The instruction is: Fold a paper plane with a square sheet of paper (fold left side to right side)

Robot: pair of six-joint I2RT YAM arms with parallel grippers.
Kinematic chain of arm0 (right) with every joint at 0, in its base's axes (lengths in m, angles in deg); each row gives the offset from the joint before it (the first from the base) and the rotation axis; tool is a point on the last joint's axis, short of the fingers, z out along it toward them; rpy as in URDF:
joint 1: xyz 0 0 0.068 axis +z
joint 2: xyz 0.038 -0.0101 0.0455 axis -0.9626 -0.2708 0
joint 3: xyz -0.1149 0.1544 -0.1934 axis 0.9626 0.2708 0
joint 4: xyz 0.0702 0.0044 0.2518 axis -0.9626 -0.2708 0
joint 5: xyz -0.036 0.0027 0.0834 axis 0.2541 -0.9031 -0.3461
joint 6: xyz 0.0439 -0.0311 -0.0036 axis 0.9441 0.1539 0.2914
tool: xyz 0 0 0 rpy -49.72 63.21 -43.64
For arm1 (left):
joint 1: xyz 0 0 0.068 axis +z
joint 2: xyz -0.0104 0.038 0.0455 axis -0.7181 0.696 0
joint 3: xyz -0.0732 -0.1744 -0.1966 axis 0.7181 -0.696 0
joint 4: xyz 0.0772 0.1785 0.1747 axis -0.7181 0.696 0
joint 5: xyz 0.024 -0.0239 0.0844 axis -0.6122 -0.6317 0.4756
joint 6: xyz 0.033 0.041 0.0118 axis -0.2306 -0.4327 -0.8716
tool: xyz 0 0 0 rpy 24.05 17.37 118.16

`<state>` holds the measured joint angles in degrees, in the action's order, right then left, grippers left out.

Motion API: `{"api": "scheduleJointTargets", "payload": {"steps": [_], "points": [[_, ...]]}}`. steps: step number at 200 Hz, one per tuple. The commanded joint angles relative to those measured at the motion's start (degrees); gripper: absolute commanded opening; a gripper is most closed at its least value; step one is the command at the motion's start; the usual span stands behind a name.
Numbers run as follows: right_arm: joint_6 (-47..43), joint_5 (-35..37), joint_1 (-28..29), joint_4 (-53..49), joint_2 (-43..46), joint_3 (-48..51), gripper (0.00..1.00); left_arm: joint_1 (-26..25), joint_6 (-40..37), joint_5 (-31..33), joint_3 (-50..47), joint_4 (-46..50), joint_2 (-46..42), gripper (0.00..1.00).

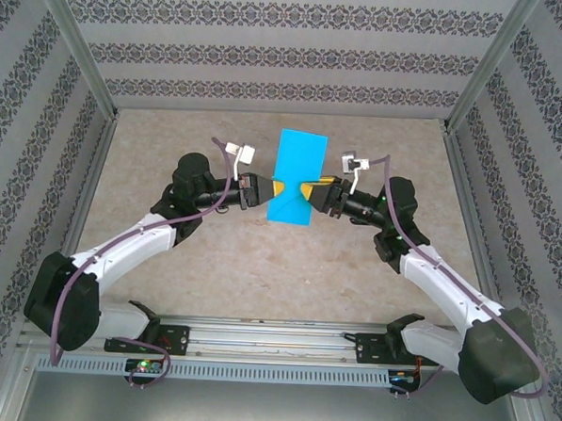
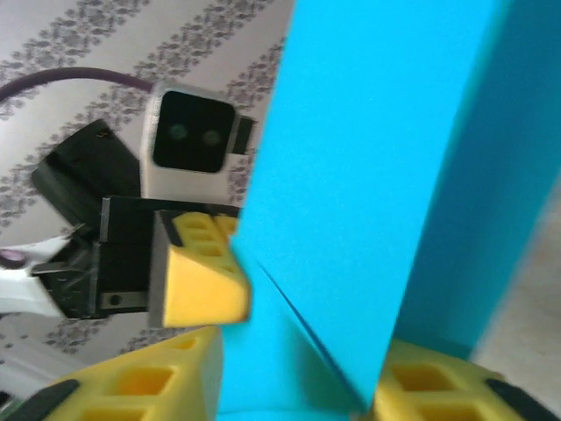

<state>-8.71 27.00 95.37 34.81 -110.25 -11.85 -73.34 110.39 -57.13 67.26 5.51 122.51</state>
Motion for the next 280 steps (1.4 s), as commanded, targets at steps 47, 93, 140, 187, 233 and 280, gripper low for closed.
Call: {"api": "scheduleJointTargets", "payload": {"steps": [47, 93, 140, 187, 233, 280], "points": [[-15.9, 31.0, -3.0, -38.7, 9.9, -2.3, 0.59, -4.3, -25.1, 27.6, 15.0, 54.4, -0.8, 0.00], [-16.6, 49.7, -3.5, -52.4, 9.8, -3.2, 0.65, -15.9, -25.1, 62.7, 27.6, 81.1, 11.2, 0.00], [-14.2, 52.9, -4.4, -54.3, 9.9, -1.9, 0.68, -23.7, -7.2, 92.6, 38.0, 101.7, 28.1, 0.00], [-13.0, 51.4, -6.2, -53.4, 12.0, -0.3, 0.68, -24.4, -1.1, 91.7, 42.0, 105.0, 40.0, 0.00], [-12.7, 49.1, -8.1, -53.2, 13.3, 1.1, 0.69, -24.0, -4.1, 72.2, 39.4, 89.6, 40.4, 0.00], [-12.0, 46.2, -9.0, -52.3, 13.5, 2.4, 0.69, -21.7, -4.0, 59.9, 38.6, 82.9, 41.0, 0.04]]}}
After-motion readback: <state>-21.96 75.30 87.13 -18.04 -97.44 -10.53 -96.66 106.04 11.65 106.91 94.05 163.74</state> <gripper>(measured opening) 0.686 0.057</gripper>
